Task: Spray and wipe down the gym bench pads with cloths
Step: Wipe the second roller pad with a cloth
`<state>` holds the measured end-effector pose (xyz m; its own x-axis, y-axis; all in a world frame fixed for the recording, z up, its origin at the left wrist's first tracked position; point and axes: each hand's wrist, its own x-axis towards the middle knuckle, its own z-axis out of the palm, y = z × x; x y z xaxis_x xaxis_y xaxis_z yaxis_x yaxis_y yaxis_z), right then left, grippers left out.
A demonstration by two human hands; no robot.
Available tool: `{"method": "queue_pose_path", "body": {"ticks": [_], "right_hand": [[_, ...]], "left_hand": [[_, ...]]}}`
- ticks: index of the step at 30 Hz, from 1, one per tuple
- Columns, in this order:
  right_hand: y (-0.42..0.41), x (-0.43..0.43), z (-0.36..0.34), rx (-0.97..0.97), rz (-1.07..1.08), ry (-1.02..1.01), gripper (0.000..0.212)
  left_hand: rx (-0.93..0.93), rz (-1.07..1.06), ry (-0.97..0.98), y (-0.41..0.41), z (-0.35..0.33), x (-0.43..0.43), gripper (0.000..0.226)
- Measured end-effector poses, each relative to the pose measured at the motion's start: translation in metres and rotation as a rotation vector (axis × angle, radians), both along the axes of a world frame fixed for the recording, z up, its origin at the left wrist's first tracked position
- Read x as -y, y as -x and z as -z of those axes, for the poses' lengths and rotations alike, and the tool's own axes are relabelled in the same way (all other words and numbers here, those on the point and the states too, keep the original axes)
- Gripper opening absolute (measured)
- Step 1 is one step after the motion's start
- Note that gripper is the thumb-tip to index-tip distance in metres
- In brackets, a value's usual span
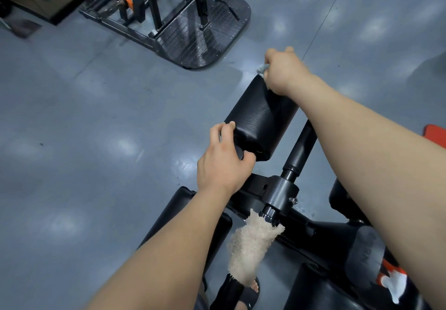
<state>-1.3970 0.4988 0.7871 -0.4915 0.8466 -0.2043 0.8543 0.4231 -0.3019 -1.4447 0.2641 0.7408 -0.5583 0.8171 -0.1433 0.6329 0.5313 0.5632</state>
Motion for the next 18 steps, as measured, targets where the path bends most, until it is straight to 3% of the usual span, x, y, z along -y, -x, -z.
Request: {"method": "queue_pose_path", "body": {"ticks": [9,14,18], "right_hand": [[-0.009,-0.021,-0.006,-0.005,0.120,0.113,0.025],[-0.038,-0.022,-0.018,0.043,0.162,0.210,0.047],[-0.056,-0.021,-0.009,-0.068,0.169,0.248,0.037]], "left_hand": [[0.013,-0.008,-0.016,0.000,-0.001,0.000,0.065],[0.027,-0.040,0.001,-0.001,0.000,-0.002,0.079],[0.018,-0.053,0.040,-0.001,0.001,-0.003,0.084]]}}
